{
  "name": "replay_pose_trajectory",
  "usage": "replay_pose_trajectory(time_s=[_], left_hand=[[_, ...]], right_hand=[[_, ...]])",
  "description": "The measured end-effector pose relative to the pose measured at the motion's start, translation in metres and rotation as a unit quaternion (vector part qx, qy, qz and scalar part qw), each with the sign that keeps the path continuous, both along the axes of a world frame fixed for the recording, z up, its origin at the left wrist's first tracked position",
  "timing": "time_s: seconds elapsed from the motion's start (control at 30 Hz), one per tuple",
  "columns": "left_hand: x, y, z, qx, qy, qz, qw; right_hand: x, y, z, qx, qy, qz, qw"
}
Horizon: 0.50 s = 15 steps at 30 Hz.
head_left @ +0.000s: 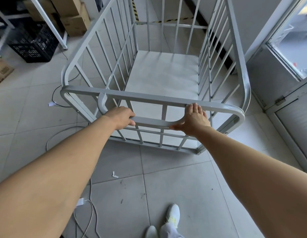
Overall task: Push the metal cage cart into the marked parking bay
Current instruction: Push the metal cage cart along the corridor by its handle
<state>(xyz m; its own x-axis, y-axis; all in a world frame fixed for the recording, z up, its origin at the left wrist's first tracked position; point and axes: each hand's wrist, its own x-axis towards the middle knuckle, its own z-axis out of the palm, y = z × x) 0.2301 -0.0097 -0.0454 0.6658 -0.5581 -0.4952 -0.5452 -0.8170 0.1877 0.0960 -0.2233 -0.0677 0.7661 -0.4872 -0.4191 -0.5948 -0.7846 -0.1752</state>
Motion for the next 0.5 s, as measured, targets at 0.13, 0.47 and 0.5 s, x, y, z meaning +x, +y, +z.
replay_pose_trajectory(time_s=[0.13, 0.47, 0.5], left_hand=[[0.024, -0.014, 0.001, 0.006, -0.006, 0.01, 1.0], [0.079, -0.065, -0.002, -0.018, -0.002, 0.035, 0.999], [0.084, -0.071, -0.002, -0.014, -0.004, 0.03, 0.999]], right_hand=[[0.027, -0.014, 0.002, 0.018, 0.0, 0.004, 1.0], [0.087, -0.07, 0.002, 0.015, 0.006, 0.016, 1.0], [0.092, -0.077, 0.001, 0.012, 0.007, 0.019, 1.0]])
